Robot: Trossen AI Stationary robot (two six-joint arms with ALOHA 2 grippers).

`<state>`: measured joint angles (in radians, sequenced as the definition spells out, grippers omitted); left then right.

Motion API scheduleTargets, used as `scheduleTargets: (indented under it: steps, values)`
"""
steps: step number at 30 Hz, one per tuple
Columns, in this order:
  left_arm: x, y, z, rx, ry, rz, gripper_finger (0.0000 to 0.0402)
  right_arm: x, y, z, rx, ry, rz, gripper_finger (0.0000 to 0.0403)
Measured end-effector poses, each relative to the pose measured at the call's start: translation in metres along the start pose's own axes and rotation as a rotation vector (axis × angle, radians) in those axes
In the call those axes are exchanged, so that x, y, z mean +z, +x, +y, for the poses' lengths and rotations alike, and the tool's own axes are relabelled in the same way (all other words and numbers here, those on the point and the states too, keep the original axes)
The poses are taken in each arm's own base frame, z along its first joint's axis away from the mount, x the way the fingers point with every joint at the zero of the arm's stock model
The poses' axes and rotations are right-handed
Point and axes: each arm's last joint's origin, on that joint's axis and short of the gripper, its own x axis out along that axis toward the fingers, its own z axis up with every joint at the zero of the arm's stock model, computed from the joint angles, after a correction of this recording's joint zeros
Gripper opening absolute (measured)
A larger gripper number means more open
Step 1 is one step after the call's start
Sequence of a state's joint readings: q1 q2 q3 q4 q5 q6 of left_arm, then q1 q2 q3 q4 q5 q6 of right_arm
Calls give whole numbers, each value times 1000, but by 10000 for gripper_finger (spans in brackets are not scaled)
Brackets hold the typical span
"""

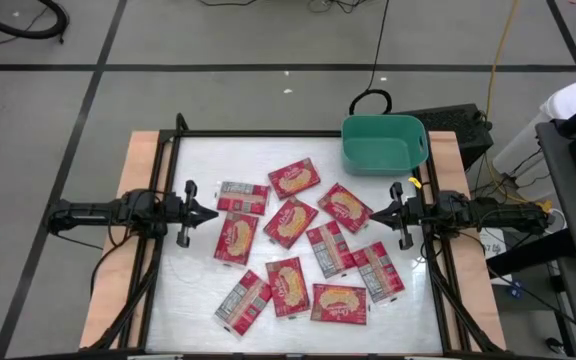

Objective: Sort popcorn bags into baskets

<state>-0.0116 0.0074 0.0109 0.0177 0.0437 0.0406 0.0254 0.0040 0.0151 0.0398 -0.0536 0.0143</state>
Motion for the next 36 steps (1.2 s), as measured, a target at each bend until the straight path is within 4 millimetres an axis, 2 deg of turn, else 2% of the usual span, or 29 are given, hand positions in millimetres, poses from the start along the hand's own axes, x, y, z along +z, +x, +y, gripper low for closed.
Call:
scheduleTargets:
  steps: [27,33,36]
  values:
    - [0,0,0,0,-1,-3,24,0,0,0,0,0,0,0]
    - [5,0,0,-2,-173,-47,24,0,0,0,0,0,1,0]
    - [10,0,0,-6,-201,-99,24,0,0,0,0,0,1,0]
